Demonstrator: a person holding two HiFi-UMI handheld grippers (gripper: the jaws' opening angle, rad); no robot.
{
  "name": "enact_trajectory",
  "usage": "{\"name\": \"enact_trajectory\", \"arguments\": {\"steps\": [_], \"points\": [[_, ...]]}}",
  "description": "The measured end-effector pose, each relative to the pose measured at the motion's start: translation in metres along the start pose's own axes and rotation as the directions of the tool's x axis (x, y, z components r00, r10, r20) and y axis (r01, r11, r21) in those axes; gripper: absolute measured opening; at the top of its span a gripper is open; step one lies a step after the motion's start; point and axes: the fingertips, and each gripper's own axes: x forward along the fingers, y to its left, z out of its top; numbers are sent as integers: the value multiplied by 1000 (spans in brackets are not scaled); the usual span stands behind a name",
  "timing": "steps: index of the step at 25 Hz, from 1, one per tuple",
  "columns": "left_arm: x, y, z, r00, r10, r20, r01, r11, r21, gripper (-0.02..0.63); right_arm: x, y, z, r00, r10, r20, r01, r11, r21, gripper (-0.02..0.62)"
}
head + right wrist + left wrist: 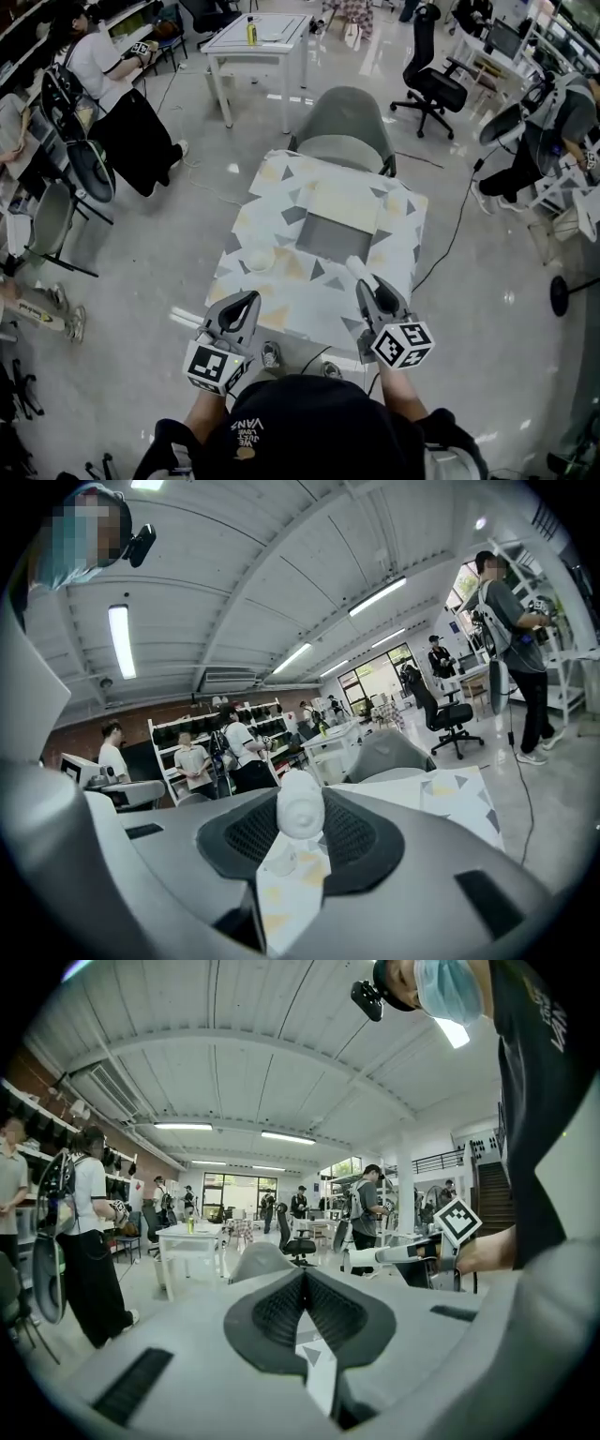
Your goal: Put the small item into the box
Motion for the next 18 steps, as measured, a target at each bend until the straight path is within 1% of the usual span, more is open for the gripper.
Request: {"name": "enact_trajectory", "arguments": {"steps": [3, 6, 8, 11, 13, 18], "points": [[3, 17, -3, 999, -51, -8, 51, 999, 3, 6, 15, -3, -9, 997, -72, 3, 72, 997, -4, 126], [9, 27, -6, 994, -111, -17, 111, 994, 11, 6, 28, -12, -22, 988, -152, -6, 152, 988, -26, 126], [14, 33, -8, 989, -149, -18, 149, 989, 22, 6, 41, -21, -32, 981, -194, -24, 193, 980, -42, 126], [20, 45, -12, 981, -191, -17, 192, 981, 37, 6, 62, -34, -48, 968, -244, -48, 243, 969, -35, 126], [25, 53, -14, 978, -206, -15, 207, 977, 43, 6, 76, -45, -56, 960, -274, -63, 272, 961, -40, 126], [32, 65, -16, 977, -215, -18, 215, 976, 27, 6, 103, -71, -76, 937, -331, -109, 323, 942, -88, 126]]}}
